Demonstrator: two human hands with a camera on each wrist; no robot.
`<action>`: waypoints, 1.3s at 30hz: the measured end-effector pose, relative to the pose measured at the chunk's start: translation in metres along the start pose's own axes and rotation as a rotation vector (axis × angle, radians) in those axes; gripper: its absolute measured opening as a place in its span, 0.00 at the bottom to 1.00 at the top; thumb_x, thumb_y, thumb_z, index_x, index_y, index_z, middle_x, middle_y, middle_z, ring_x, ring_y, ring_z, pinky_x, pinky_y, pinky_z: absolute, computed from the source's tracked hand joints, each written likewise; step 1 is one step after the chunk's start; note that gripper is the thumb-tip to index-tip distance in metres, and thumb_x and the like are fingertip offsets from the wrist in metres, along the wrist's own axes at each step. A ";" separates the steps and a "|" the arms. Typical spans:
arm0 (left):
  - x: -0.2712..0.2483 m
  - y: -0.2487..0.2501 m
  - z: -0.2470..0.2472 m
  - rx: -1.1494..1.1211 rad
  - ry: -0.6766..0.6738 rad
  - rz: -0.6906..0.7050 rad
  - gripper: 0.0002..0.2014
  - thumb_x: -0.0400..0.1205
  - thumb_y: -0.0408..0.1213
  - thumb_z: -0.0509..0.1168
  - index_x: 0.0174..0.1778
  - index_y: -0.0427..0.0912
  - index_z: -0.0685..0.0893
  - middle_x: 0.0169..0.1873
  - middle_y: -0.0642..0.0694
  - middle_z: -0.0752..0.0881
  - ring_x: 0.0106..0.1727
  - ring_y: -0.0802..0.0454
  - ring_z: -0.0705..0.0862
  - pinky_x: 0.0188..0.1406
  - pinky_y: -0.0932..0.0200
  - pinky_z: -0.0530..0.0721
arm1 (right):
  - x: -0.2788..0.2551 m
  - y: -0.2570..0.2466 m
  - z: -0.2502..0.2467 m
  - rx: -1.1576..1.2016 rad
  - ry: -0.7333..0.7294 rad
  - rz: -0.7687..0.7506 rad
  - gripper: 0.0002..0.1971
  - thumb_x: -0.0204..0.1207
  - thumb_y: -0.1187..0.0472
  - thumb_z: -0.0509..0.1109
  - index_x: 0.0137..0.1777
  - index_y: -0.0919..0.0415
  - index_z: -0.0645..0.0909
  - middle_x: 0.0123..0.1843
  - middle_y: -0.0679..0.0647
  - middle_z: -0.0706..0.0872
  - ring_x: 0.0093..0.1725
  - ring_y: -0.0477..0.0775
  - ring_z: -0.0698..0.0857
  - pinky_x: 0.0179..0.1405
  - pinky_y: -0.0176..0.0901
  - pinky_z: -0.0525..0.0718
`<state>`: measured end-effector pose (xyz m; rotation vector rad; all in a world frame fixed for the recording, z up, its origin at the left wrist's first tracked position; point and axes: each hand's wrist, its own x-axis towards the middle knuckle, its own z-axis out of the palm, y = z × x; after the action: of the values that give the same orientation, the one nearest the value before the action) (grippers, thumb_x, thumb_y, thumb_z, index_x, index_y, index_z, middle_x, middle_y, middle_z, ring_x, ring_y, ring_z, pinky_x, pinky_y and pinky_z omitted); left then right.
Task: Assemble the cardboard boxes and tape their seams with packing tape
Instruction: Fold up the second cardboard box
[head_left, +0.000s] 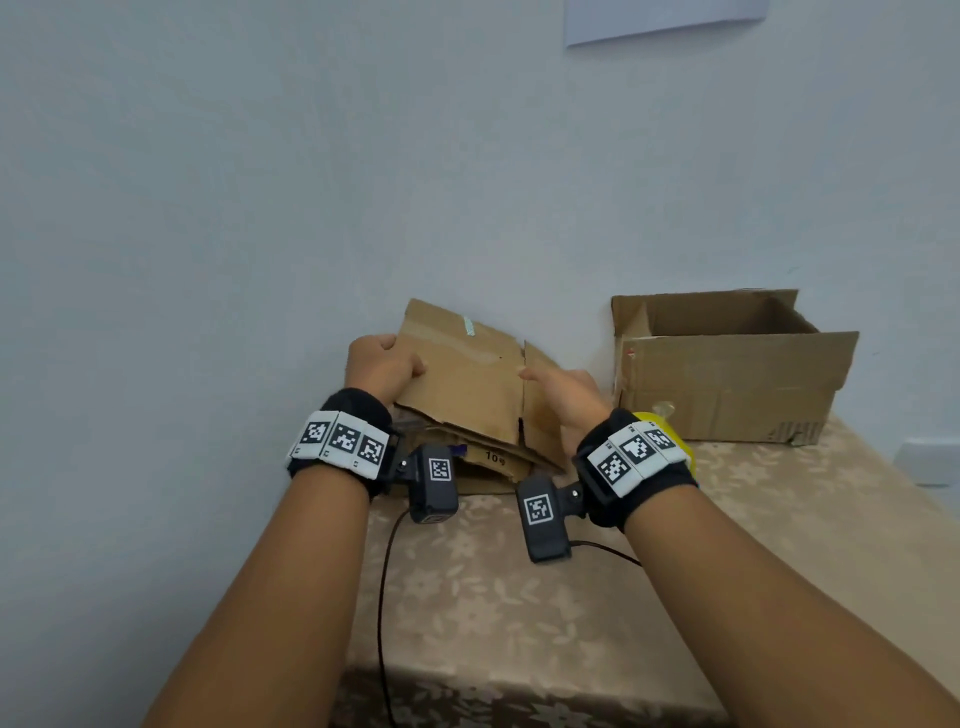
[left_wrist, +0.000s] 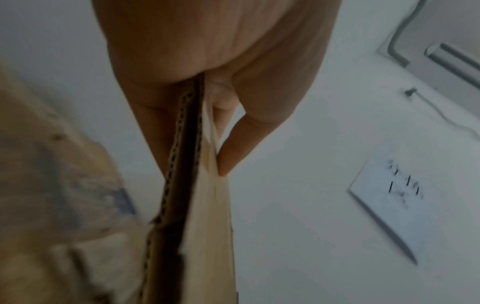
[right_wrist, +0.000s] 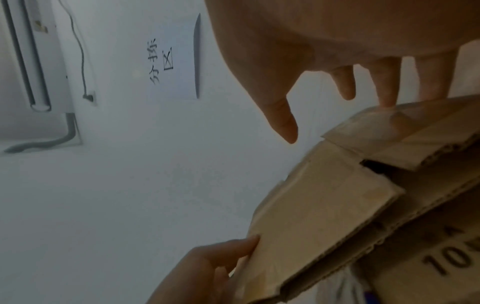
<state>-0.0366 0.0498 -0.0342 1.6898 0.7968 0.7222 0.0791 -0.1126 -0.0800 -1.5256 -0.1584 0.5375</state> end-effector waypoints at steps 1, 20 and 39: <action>-0.003 0.005 -0.002 -0.032 -0.019 0.024 0.13 0.80 0.21 0.69 0.42 0.47 0.85 0.45 0.43 0.89 0.53 0.39 0.89 0.59 0.41 0.90 | 0.000 -0.002 -0.001 0.060 0.005 -0.007 0.41 0.78 0.50 0.79 0.85 0.62 0.66 0.82 0.58 0.74 0.77 0.61 0.74 0.62 0.50 0.73; -0.010 0.008 0.009 -0.306 -0.176 0.030 0.23 0.92 0.58 0.50 0.56 0.51 0.87 0.51 0.42 0.93 0.52 0.46 0.91 0.58 0.40 0.90 | -0.002 -0.014 -0.025 0.281 -0.179 -0.194 0.37 0.71 0.61 0.86 0.79 0.58 0.76 0.66 0.54 0.90 0.62 0.55 0.90 0.49 0.51 0.92; -0.014 0.020 0.028 -0.411 -0.082 0.254 0.28 0.83 0.70 0.54 0.69 0.60 0.86 0.66 0.50 0.89 0.69 0.48 0.86 0.74 0.36 0.81 | -0.012 -0.033 -0.016 0.336 -0.074 -0.423 0.44 0.64 0.29 0.82 0.77 0.46 0.73 0.68 0.48 0.88 0.64 0.50 0.90 0.66 0.59 0.89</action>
<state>-0.0196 0.0185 -0.0225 1.4449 0.3466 0.9158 0.0835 -0.1307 -0.0458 -1.1037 -0.4167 0.2638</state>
